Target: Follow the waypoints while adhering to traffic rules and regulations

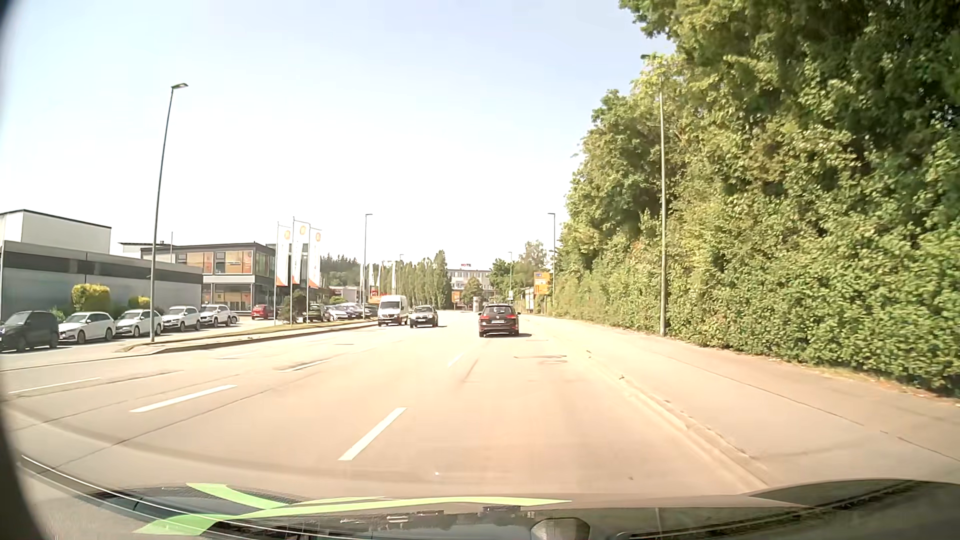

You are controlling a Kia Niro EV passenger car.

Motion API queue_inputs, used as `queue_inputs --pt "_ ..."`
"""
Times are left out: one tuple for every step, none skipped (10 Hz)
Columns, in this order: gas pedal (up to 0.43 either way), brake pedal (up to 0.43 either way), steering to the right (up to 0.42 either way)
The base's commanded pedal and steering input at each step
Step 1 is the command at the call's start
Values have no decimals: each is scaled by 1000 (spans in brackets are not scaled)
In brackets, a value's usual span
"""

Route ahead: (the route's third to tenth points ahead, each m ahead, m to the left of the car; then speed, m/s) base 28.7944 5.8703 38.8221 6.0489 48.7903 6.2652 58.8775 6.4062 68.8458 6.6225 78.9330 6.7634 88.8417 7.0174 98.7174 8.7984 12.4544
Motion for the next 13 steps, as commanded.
queue_inputs --pt "169 0 -6" --pt "169 0 -5" --pt "169 0 -5" --pt "169 0 -6" --pt "169 0 -6" --pt "169 0 -6" --pt "169 0 -5" --pt "169 0 -5" --pt "169 0 -5" --pt "169 0 -5" --pt "169 0 -5" --pt "157 0 -5" --pt "157 0 -5"
